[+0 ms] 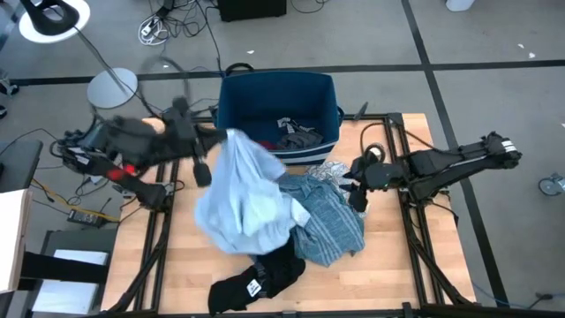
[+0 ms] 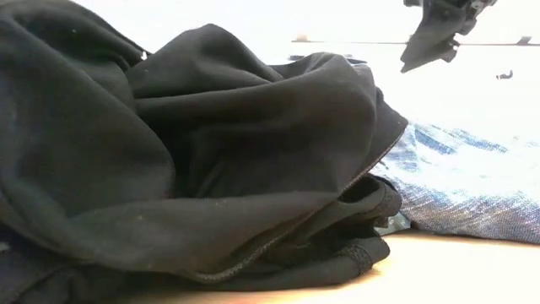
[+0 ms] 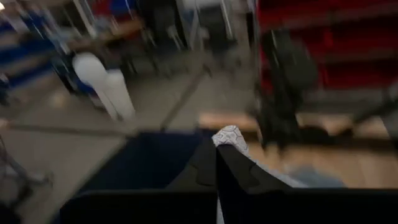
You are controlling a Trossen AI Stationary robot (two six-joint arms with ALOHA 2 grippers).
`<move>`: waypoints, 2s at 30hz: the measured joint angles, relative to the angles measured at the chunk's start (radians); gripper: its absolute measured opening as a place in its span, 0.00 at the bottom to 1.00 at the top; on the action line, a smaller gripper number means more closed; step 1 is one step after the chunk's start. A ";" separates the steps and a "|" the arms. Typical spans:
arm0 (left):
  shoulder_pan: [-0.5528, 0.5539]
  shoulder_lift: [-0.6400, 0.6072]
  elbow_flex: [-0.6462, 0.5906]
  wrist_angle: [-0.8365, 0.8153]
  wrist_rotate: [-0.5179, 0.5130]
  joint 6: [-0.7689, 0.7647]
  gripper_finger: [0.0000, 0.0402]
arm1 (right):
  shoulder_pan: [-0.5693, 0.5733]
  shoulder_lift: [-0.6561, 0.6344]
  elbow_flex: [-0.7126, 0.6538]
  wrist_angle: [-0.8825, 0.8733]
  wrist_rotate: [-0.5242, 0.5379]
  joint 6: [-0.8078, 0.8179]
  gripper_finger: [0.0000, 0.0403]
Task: Sort clothes
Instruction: Put the light blue shirt into the blue laundry organizer
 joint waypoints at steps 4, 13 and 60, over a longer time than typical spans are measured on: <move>0.032 0.001 0.025 0.134 0.012 0.097 0.00 | 0.019 0.086 0.000 0.241 0.005 -0.132 0.44; 0.078 0.003 0.027 0.299 0.043 0.185 0.00 | 0.002 0.347 0.000 0.877 0.003 -0.429 0.44; 0.387 0.002 0.028 0.197 0.145 0.134 0.00 | -0.519 0.316 0.760 0.953 -0.316 -0.835 0.00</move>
